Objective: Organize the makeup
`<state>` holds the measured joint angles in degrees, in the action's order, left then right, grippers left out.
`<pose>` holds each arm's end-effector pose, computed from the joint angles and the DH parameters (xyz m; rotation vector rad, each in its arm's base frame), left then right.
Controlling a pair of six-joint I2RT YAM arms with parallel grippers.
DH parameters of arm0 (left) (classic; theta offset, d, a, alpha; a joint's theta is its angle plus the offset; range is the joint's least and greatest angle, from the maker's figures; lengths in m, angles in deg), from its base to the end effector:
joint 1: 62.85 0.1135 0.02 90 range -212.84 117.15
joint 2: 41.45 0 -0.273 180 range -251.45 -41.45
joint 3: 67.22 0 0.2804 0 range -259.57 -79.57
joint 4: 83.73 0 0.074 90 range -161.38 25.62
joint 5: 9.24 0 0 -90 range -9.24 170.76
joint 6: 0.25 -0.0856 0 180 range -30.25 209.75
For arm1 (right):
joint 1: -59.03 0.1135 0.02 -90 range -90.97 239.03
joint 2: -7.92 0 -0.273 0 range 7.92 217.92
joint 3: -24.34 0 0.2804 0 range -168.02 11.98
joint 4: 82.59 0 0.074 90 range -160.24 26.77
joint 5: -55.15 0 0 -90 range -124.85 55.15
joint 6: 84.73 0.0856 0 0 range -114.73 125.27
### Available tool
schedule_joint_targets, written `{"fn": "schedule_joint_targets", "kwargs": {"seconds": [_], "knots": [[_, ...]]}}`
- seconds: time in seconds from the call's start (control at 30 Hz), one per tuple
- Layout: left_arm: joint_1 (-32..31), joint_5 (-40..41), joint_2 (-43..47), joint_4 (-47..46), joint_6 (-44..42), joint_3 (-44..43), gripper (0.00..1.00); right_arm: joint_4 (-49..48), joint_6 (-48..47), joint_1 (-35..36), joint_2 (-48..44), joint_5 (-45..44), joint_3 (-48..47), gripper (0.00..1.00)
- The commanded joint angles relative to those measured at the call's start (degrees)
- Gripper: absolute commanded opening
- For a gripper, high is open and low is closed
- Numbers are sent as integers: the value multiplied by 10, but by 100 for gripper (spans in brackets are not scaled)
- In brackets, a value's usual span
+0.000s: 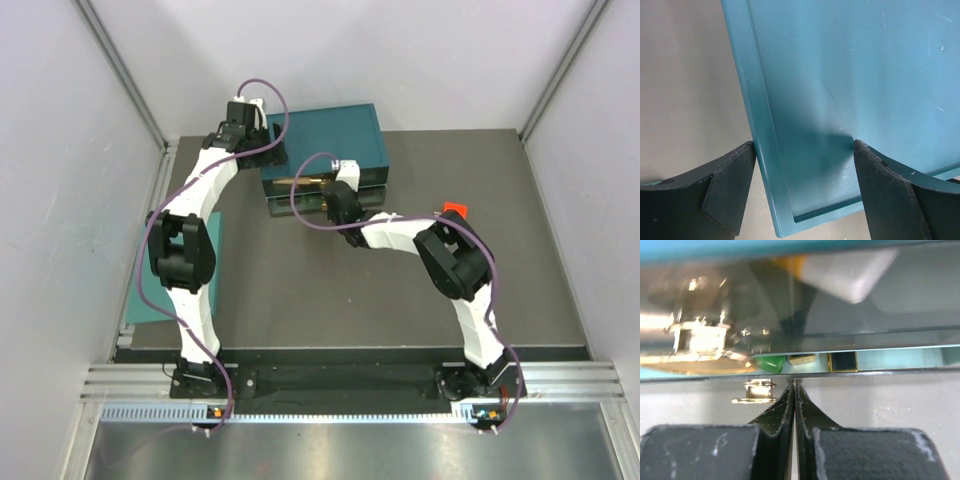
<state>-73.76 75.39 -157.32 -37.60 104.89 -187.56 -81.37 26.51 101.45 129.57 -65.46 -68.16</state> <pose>0.5264 -0.1096 0.2752 -0.0368 2.3177 -0.3403 0.4248 0.3291 0.1347 -0.0592 2.0229 0.1394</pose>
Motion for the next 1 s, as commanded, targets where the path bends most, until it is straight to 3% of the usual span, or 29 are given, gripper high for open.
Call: {"fn": "schedule_joint_targets", "kwargs": {"seconds": [0.0,0.23,0.57,0.87,0.9,0.97], "knots": [[0,-3,5,29,-16,24,82,-33,137,-17,-54,1,7,0],[0,-5,14,22,-15,39,82,-29,239,-43,-48,23,23,0],[0,0,35,12,-19,48,82,-32,210,-44,-72,49,37,0],[0,-2,75,2,9,4,86,-13,181,-44,-277,102,177,0],[0,-3,85,-2,12,3,99,1,167,-44,-315,103,184,0],[0,-4,94,-7,16,1,99,19,146,-44,-351,100,193,0]]}}
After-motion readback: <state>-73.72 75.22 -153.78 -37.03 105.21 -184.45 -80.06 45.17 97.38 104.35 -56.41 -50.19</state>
